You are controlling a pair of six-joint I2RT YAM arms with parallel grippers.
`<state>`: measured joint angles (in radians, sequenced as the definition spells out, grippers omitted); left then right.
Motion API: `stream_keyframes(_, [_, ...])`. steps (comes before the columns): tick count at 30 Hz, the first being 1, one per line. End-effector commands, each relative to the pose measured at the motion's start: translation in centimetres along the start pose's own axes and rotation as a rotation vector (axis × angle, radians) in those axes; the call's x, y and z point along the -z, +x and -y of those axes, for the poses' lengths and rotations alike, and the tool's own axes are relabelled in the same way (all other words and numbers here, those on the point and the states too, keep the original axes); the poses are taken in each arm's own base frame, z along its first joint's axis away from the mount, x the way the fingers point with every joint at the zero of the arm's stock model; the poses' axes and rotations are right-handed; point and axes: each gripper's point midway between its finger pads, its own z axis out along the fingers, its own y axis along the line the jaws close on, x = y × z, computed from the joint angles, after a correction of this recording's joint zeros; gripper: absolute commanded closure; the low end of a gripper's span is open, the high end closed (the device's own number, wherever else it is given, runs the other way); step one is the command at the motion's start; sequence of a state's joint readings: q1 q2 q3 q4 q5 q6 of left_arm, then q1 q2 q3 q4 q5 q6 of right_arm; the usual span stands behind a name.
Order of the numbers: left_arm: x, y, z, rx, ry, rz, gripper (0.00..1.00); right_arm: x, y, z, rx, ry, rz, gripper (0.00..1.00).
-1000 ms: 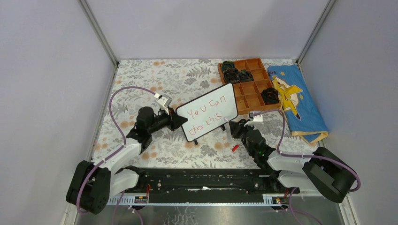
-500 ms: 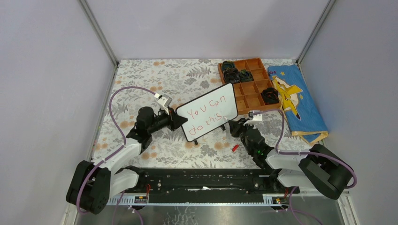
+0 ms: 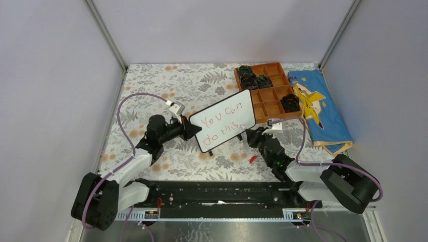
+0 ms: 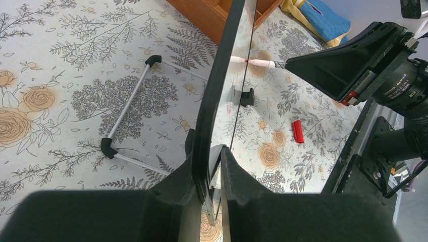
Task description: Write a sentence on the whiteboard
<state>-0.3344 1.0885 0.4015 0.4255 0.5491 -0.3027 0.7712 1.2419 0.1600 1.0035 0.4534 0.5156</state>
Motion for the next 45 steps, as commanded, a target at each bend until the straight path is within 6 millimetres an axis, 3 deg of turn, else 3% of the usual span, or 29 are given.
stream_keyframes(1, [0.7,2.5,-3.9,-0.032,-0.182,-0.072,0.91,-0.6,-2.3,-1.0,-0.050,-0.019,0.074,1.00])
stream_keyframes(35, [0.7,2.6,-3.9,-0.031,-0.180,-0.077,0.90,2.0,-2.0,0.6,-0.032,-0.006,0.048,1.00])
stream_keyframes(45, [0.7,2.6,-3.9,-0.031,-0.182,-0.076,0.90,0.7,-2.2,-0.5,-0.032,-0.020,0.049,1.00])
